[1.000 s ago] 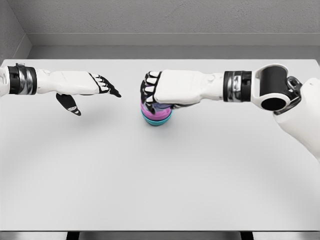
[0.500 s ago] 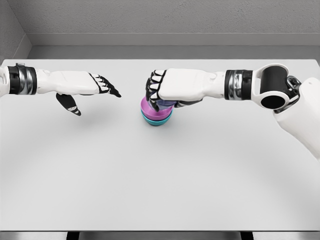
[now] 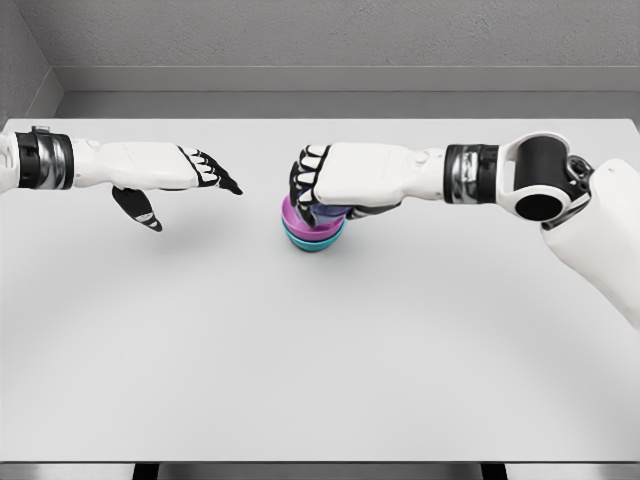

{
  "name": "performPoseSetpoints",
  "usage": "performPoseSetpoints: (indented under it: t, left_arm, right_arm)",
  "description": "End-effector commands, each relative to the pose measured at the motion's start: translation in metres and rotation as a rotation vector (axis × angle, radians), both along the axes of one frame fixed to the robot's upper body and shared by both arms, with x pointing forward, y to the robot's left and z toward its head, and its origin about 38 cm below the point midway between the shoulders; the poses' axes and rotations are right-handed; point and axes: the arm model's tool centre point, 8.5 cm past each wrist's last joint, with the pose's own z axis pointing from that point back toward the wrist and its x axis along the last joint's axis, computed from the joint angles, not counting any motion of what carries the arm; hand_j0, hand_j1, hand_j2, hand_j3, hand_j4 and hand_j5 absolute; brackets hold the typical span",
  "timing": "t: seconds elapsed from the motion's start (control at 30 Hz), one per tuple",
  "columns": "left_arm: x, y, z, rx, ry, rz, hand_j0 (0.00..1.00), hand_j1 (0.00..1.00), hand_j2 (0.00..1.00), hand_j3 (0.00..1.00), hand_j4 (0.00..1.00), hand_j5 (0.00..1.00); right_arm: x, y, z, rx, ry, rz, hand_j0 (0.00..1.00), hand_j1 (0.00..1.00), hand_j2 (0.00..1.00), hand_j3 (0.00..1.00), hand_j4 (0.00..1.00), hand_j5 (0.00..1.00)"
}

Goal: Stacking bowl and cup with both arms

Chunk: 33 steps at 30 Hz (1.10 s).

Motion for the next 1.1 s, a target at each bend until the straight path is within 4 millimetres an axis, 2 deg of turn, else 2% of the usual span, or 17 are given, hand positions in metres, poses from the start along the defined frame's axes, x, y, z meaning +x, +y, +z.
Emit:
performPoseSetpoints:
  t: [0.0,0.33,1.07]
  left_arm:
    - [0.000,0.000,0.001,-0.005,0.001,0.003,1.00,1.00,1.00,1.00,1.00,1.00]
    - [0.000,0.000,0.001,-0.007,0.000,0.004,1.00,1.00,1.00,1.00,1.00,1.00]
    - [0.000,0.001,0.001,-0.005,0.001,0.005,1.00,1.00,1.00,1.00,1.00,1.00]
  right_arm:
    - [0.000,0.001,0.000,0.005,0.005,0.000,0.42,0.42,0.42,0.42,0.42,0.42]
    - [0.002,0.008,-0.008,-0.001,0.015,0.001,0.42,0.42,0.42,0.42,0.42,0.42]
    - [0.005,0.005,-0.015,-0.011,0.034,-0.014,0.44,0.44,0.44,0.44,0.44,0.44]
